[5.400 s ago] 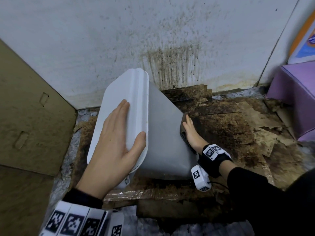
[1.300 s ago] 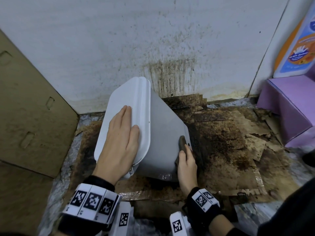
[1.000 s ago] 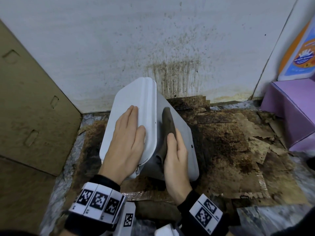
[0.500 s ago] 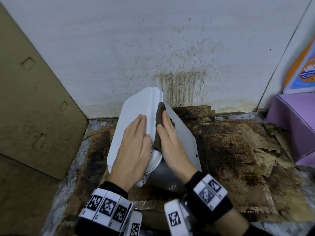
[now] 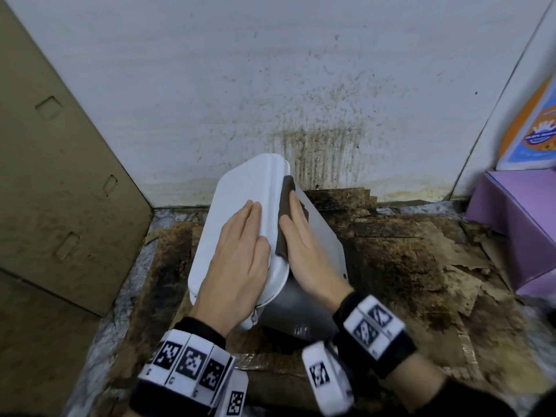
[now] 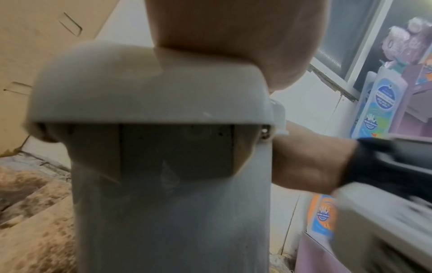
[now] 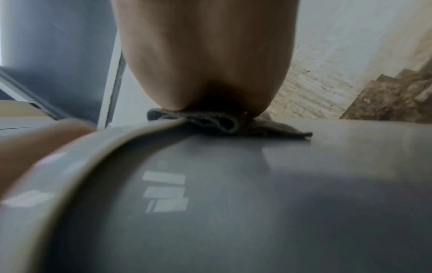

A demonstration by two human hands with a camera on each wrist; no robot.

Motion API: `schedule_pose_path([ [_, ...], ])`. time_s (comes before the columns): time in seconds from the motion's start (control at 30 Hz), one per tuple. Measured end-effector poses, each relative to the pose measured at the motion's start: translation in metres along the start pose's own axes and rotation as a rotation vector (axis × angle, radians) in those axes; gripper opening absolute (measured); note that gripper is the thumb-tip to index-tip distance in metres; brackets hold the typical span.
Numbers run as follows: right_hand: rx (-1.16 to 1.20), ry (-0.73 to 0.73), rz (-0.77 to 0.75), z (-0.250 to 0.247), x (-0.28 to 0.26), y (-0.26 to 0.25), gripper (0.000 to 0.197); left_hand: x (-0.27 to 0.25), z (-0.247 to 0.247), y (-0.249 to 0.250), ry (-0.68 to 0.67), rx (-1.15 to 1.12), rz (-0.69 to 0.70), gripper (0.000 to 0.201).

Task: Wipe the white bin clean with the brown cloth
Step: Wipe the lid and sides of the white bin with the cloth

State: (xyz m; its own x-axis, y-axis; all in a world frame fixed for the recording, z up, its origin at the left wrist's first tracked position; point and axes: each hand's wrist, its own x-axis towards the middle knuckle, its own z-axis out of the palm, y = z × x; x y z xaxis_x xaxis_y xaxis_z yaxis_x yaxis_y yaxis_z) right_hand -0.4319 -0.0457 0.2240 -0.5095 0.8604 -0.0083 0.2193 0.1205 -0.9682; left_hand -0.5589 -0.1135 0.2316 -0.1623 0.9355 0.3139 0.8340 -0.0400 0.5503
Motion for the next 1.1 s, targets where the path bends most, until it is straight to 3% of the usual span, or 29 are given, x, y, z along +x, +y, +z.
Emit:
schedule_pose_path([
  [0.17,0.108,0.086,-0.034,0.029,-0.061,0.003,0.052,-0.003,0.000,-0.003,0.010,0.012,0.024,0.060],
  [0.27,0.138,0.132,-0.051,0.034,-0.064,0.007,0.051,-0.003,-0.001,-0.002,0.007,0.020,0.026,0.060],
  [0.4,0.136,0.101,-0.055,0.022,-0.037,0.014,0.053,-0.001,-0.001,-0.004,-0.004,0.022,0.020,0.061],
  [0.63,0.070,-0.038,0.015,-0.016,0.058,0.009,0.062,-0.004,-0.007,0.000,-0.097,-0.003,0.031,0.070],
  [0.8,0.028,-0.104,0.052,-0.030,0.088,0.008,0.064,-0.002,-0.009,0.001,-0.091,-0.006,-0.012,0.062],
  [1.0,0.103,-0.039,0.052,-0.016,0.046,0.013,0.063,-0.001,-0.002,0.000,0.005,0.005,0.015,0.062],
  [1.1,0.123,0.017,-0.039,0.005,0.003,0.020,0.061,-0.001,-0.001,-0.002,0.022,0.015,0.026,0.061],
])
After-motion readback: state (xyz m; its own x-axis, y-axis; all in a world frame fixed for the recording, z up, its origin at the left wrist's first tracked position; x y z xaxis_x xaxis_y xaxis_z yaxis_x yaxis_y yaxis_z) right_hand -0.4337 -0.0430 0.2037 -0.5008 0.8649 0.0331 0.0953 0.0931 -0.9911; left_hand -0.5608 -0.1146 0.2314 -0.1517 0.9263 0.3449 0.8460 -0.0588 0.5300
